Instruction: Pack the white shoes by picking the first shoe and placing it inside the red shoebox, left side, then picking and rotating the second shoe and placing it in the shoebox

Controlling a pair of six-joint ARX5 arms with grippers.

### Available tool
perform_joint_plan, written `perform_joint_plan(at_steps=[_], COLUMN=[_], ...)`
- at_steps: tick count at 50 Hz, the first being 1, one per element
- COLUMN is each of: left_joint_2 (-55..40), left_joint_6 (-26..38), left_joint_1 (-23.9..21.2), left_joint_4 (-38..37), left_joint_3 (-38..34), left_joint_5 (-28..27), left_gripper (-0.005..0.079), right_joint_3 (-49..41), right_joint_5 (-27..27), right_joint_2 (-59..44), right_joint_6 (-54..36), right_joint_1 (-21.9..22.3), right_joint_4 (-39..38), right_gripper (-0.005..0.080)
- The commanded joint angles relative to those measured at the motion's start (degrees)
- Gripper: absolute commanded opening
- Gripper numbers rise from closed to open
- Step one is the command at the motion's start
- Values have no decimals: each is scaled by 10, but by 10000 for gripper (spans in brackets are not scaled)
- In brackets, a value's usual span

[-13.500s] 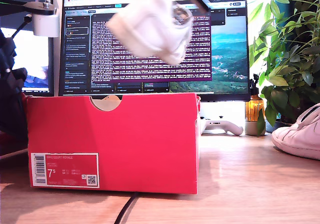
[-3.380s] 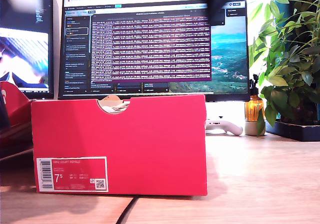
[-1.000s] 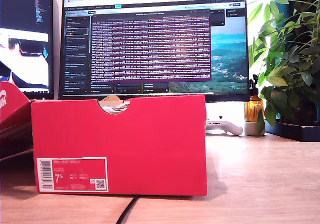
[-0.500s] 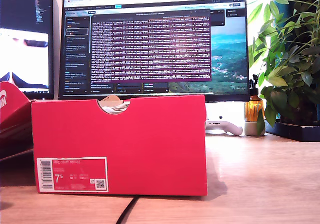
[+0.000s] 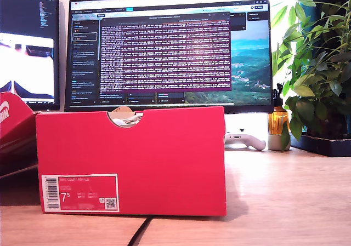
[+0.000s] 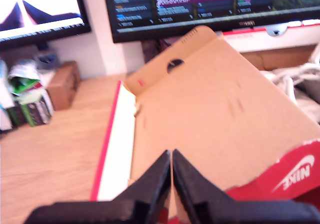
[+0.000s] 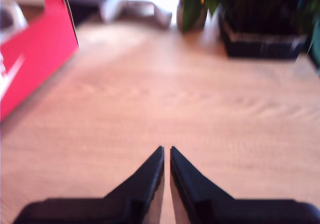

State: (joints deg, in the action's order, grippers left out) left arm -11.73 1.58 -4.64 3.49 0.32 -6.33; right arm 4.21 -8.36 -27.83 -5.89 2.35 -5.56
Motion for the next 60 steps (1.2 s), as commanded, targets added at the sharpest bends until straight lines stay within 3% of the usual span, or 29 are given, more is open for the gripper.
perform_joint_plan(at_steps=[1, 15, 33, 43, 54, 60], left_joint_2=[10, 44, 47, 47, 47, 47], left_joint_6=[-3, -8, -16, -40, -63, -62], left_joint_1=[6, 25, 31, 31, 31, 31], left_joint_4=[-6, -38, -40, -41, -75, -99], left_joint_3=[-18, -18, -18, -18, -18, -18], left_joint_5=[0, 0, 0, 0, 2, 2], left_gripper=[-19, -19, -19, -19, -19, -19], right_joint_3=[-16, -30, -30, -28, -24, -24], right_joint_5=[-8, -18, -31, -28, 67, 73], right_joint_2=[18, 128, 282, 278, 278, 277], right_joint_6=[1, 1, 7, 4, 16, 12], right_joint_1=[5, 5, 5, 4, 5, 5], right_joint_4=[7, 53, 165, 175, 189, 191], right_gripper=[-5, -5, -5, -5, -5, -5])
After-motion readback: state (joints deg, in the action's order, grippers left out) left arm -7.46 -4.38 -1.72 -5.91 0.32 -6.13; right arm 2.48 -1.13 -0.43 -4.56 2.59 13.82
